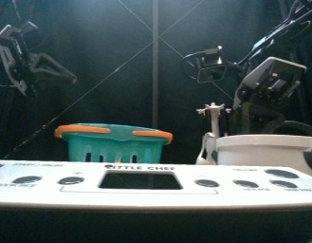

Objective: Place pot onto stove

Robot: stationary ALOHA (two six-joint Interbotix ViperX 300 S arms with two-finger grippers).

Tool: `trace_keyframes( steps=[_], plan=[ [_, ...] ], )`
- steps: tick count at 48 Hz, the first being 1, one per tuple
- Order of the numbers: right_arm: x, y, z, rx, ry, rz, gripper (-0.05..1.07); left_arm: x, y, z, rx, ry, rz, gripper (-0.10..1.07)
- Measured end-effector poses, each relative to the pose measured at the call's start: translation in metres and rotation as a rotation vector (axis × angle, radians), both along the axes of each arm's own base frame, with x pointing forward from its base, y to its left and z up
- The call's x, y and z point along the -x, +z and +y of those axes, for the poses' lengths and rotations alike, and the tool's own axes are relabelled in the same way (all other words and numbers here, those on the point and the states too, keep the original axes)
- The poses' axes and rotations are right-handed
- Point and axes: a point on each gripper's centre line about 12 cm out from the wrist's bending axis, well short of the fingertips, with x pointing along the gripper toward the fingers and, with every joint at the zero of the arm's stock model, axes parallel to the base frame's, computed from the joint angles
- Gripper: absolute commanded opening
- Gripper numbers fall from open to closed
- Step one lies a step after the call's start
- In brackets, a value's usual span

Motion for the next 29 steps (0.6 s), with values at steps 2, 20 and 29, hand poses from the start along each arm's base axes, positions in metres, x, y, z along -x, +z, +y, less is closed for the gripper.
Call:
trace_keyframes(
  steps=[2, 20, 29],
  plan=[
    [-0.002, 0.004, -0.001, 0.0, -0.001, -0.011, 0.39, 0.0, 0.0, 0.0, 0.0, 0.0, 0.0, 0.41],
    [-0.02, 0.061, -0.001, -0.017, -0.007, -0.186, 0.39, 0.001, 0.0, 0.0, -0.001, 0.0, 0.0, 0.41],
    [-0.044, 0.075, 0.003, -0.047, -0.019, -0.245, 0.39, 0.0, 0.0, 0.0, 0.0, 0.001, 0.001, 0.41]
  ],
)
